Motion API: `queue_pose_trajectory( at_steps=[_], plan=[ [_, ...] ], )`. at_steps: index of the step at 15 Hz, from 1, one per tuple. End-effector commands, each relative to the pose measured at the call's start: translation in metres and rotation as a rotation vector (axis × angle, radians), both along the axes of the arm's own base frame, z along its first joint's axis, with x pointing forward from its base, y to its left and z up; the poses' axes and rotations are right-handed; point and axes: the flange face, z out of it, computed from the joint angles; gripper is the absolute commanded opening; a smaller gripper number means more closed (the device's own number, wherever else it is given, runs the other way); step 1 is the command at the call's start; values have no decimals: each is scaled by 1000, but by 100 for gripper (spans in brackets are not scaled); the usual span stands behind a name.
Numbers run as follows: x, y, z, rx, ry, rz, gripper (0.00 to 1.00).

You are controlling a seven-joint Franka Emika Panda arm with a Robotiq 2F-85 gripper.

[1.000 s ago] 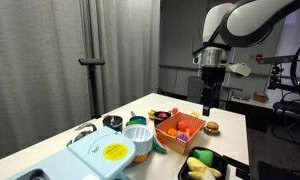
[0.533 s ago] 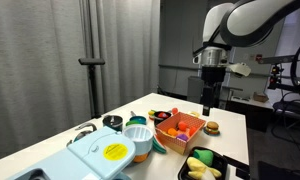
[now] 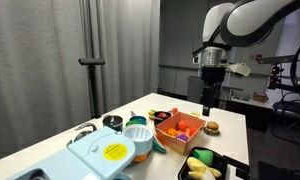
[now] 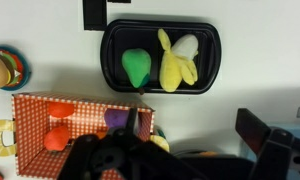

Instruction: Push the bowl closed

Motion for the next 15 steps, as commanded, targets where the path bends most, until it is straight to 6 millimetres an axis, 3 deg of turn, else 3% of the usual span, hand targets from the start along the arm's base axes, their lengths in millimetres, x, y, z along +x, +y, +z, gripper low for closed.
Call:
queue_pose_trajectory(
  at_steps=[1, 7, 15],
  plan=[
    [4, 2, 0, -1, -18, 3, 100],
    [26, 13, 2, -13, -95, 29, 100],
    [86, 14, 0, -16, -173, 28, 100]
  ],
)
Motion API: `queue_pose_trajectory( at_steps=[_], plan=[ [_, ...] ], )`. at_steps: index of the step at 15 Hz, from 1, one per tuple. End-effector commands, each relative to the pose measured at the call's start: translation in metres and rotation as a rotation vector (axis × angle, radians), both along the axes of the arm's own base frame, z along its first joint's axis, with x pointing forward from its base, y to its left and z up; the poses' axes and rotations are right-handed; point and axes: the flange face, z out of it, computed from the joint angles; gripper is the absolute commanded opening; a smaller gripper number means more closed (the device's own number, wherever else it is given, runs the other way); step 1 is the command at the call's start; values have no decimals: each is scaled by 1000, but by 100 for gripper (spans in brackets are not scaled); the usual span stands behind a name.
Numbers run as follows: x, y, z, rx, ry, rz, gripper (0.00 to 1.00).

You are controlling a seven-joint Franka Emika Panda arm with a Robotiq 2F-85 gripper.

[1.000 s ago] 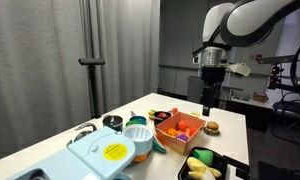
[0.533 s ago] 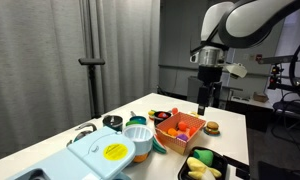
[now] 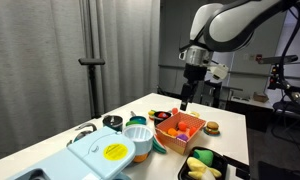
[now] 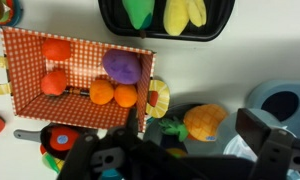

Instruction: Push the bowl closed

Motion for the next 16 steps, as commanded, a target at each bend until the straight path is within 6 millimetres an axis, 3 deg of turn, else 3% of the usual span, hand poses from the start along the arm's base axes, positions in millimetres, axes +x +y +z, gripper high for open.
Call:
queue_pose_trajectory(
  at_steps=[1, 12, 16],
  plan=[
    [40, 0, -5, 14, -12, -1, 100],
    [142, -2, -42, -13, 48, 63, 100],
    [168, -4, -69, -9, 97, 130, 100]
  ],
)
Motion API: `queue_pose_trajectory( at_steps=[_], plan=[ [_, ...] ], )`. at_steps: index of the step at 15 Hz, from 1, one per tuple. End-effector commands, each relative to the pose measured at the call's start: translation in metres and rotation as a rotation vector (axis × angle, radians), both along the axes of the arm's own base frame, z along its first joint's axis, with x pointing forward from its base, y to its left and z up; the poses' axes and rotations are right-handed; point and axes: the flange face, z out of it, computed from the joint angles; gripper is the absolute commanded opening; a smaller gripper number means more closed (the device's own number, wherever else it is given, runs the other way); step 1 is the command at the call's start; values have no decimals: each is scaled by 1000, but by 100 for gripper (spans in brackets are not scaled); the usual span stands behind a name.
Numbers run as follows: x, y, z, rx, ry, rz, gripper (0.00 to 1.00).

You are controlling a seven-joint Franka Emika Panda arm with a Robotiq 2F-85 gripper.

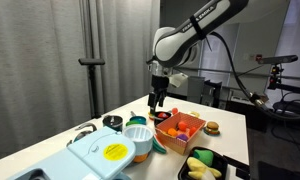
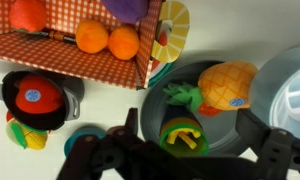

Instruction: Push the bowl closed

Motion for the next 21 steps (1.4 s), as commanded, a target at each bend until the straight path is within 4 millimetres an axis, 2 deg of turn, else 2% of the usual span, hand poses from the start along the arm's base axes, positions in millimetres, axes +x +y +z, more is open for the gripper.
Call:
queue_pose_trajectory(
  at_steps=[1, 5, 6, 7, 10, 16, 17, 21],
  plan=[
    [31, -3, -22, 9, 61, 72, 100],
    [44, 6, -47, 30, 111, 109, 100],
    [46, 9, -53, 34, 121, 119, 92],
    [46, 14, -58, 43, 128, 130, 74],
    [47, 28, -66, 74, 139, 150, 51],
    [34, 58, -60, 166, 130, 161, 5],
    [32, 62, -59, 177, 128, 163, 0],
    [13, 77, -53, 248, 144, 154, 0]
  ],
)
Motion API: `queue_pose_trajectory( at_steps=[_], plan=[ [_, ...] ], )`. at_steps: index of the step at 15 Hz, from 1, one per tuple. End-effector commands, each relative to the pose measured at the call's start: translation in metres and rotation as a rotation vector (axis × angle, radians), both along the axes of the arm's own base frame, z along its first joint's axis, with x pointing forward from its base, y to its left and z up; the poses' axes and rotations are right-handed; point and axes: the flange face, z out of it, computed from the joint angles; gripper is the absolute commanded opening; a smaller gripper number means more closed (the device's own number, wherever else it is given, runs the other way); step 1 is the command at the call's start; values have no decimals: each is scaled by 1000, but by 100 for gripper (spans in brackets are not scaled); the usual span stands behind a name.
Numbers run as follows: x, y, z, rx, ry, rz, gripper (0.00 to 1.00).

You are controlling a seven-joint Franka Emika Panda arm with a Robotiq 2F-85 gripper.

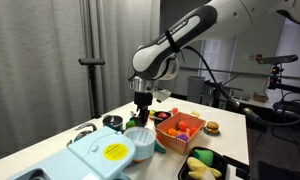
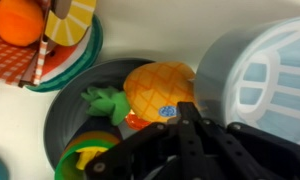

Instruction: Push the bowl closed

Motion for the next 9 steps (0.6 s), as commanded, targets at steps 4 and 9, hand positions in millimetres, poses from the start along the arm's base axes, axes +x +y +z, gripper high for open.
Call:
queue_pose_trajectory(
  at_steps=[4, 9],
  plan=[
    [-48, 18, 13, 66, 16, 69, 0],
    [-83, 35, 17, 54, 1, 147, 0]
  ],
)
